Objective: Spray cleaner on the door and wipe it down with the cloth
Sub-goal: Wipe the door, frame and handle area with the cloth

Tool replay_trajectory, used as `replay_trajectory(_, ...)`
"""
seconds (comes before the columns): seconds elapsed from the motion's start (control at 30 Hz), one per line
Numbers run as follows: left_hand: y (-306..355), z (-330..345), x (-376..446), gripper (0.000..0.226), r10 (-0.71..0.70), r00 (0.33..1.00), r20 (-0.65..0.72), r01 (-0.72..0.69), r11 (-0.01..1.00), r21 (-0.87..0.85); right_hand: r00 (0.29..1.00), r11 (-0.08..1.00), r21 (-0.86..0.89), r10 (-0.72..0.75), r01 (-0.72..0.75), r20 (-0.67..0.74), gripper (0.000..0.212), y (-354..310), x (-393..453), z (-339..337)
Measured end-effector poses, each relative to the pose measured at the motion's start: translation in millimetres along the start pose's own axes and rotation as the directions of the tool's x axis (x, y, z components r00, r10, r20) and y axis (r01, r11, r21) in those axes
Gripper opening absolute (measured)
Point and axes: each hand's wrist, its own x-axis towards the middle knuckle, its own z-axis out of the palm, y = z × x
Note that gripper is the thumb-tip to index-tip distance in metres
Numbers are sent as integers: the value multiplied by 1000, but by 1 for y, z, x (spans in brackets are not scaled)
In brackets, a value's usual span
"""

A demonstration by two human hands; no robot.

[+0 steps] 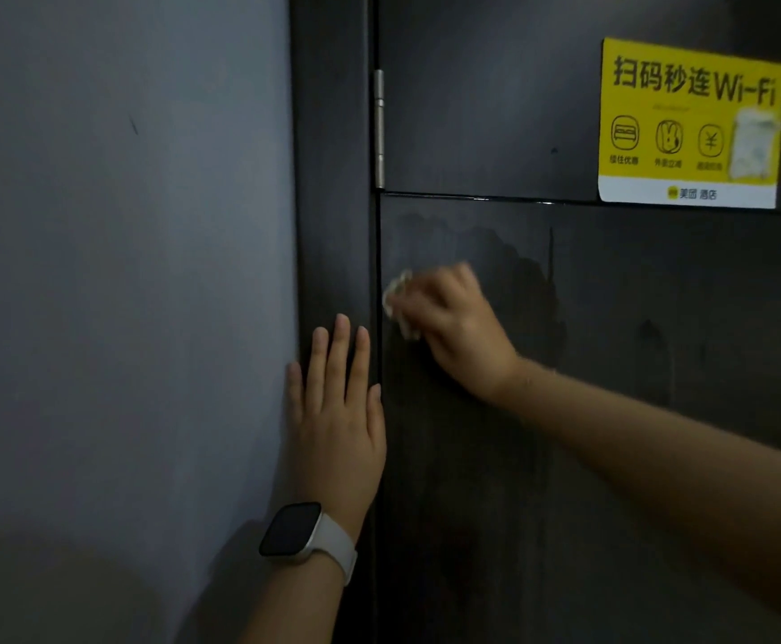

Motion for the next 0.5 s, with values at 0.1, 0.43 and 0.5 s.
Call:
replay_trajectory(0.1, -1, 0, -1, 58, 0, 1000, 4, 0, 999, -35, 985, 992, 51, -123, 117, 120, 34, -7, -19, -4)
replay_trajectory(0.43, -3, -7, -1, 60, 30, 998, 49, -24, 992, -126, 963, 973, 48, 231, -226, -141, 31, -9, 40, 7)
replay_trajectory(0.5, -3, -7, -8, 62, 36, 997, 62, -26, 988, -153, 973, 976, 57, 213, -208, -91, 35, -28, 3, 17)
